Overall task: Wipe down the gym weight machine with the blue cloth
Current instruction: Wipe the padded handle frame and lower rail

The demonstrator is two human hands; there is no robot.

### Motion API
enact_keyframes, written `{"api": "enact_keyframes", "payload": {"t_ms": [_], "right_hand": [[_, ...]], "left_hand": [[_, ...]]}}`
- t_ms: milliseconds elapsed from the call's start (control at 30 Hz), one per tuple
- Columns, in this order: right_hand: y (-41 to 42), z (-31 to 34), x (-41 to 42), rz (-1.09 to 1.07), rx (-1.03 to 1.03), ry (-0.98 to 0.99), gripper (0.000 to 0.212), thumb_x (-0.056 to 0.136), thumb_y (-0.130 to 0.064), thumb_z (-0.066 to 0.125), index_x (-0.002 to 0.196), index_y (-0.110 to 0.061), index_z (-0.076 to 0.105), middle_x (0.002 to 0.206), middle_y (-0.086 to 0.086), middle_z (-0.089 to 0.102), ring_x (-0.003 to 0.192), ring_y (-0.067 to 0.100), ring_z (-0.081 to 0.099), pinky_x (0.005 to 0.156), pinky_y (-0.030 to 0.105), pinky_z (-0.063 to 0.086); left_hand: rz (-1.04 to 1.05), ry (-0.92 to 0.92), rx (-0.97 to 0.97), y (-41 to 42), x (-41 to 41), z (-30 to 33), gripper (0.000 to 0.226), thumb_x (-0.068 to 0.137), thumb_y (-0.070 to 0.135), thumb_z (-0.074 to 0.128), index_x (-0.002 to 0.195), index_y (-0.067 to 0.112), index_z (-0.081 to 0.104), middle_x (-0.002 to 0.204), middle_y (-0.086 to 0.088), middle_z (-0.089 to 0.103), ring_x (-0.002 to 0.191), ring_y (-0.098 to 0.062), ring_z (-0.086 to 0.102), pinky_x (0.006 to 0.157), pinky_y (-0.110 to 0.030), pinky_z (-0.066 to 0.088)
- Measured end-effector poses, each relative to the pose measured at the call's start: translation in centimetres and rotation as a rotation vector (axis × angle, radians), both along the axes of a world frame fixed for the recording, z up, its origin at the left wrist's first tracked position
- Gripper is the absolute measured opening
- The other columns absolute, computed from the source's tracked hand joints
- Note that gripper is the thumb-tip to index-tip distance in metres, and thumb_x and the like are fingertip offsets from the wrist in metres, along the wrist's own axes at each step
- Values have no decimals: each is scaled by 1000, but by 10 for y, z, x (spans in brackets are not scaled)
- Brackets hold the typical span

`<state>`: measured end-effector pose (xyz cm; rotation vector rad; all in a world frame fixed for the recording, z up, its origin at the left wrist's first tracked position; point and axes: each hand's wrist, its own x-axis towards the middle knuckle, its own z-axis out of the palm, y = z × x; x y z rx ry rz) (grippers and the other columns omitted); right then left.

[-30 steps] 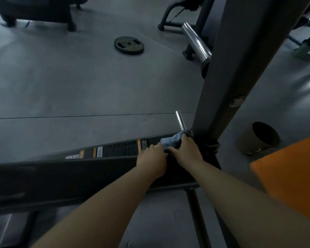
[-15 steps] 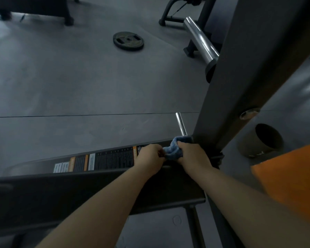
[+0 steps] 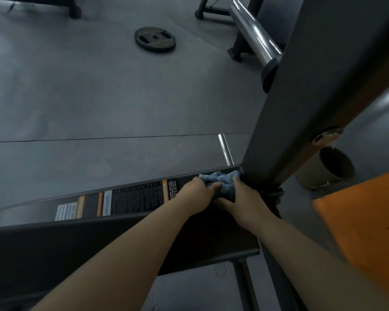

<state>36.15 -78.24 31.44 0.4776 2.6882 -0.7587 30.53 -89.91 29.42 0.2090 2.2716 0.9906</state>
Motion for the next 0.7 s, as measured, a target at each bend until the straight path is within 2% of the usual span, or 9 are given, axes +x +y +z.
{"api": "enact_keyframes", "payload": {"t_ms": [67, 133, 233, 300, 400, 467, 533, 600, 700], "right_hand": [[0, -2, -10, 48, -4, -11, 58, 80, -40, 69, 132, -25, 48, 128, 0, 57, 112, 18, 56, 87, 23, 43], [-2, 8, -21, 122, 56, -34, 41, 82, -38, 67, 121, -32, 59, 119, -1, 64, 106, 18, 60, 78, 19, 40], [-7, 26, -32, 153, 95, -205, 40, 89, -32, 61, 125, -16, 56, 124, 11, 59, 112, 28, 56, 87, 28, 45], [-9, 30, -25, 154, 181, -172, 36, 92, -27, 57, 124, -10, 53, 125, 13, 58, 113, 29, 56, 88, 30, 43], [-13, 19, -5, 251, 406, 48, 29, 97, -15, 44, 125, -11, 51, 129, 9, 55, 114, 25, 54, 88, 29, 42], [-10, 12, 1, 286, 346, 94, 32, 96, -10, 45, 128, -10, 51, 134, 8, 51, 118, 23, 51, 92, 27, 40], [-7, 12, -3, 226, 172, 110, 35, 92, -15, 55, 126, -10, 53, 130, 8, 53, 115, 22, 53, 92, 26, 40], [-4, 11, -12, 169, 56, 41, 41, 85, -22, 65, 123, -10, 54, 123, 9, 56, 110, 23, 56, 92, 29, 44], [-4, 3, -29, 186, 74, -121, 43, 76, -33, 72, 112, -14, 59, 106, 4, 62, 100, 23, 59, 77, 27, 46]], "left_hand": [[3, -8, 79, 2, -2, -2, 42, 93, 40, 51, 125, 12, 55, 116, -8, 62, 104, -22, 58, 78, -22, 37], [38, 19, 131, 1, 0, -2, 33, 90, 36, 59, 112, 11, 64, 96, -5, 66, 86, -17, 61, 69, -22, 40], [70, 145, 129, -5, 1, -1, 17, 86, 28, 65, 78, 12, 65, 62, 3, 53, 56, -5, 46, 49, -15, 33], [80, 232, 106, -8, 5, 1, 25, 84, 23, 67, 63, 14, 58, 54, 7, 46, 52, -5, 43, 44, -12, 32], [29, 314, 109, -9, 12, 2, 11, 87, 15, 61, 86, 8, 69, 72, 2, 61, 74, -15, 59, 58, -13, 33], [-38, 312, 89, -6, 12, 0, 19, 89, 16, 56, 104, 9, 66, 99, -5, 66, 95, -20, 60, 71, -17, 35], [-93, 240, 79, -4, 6, 0, 18, 93, 22, 54, 103, 11, 63, 98, -4, 63, 88, -16, 57, 70, -20, 37], [-123, 171, 70, 0, 0, -1, 16, 96, 28, 49, 90, 15, 56, 80, 3, 53, 68, -6, 48, 55, -14, 31], [-65, 44, 133, 3, -8, -7, 18, 97, 32, 44, 88, 18, 52, 74, 5, 50, 66, -5, 47, 51, -14, 31]]}}
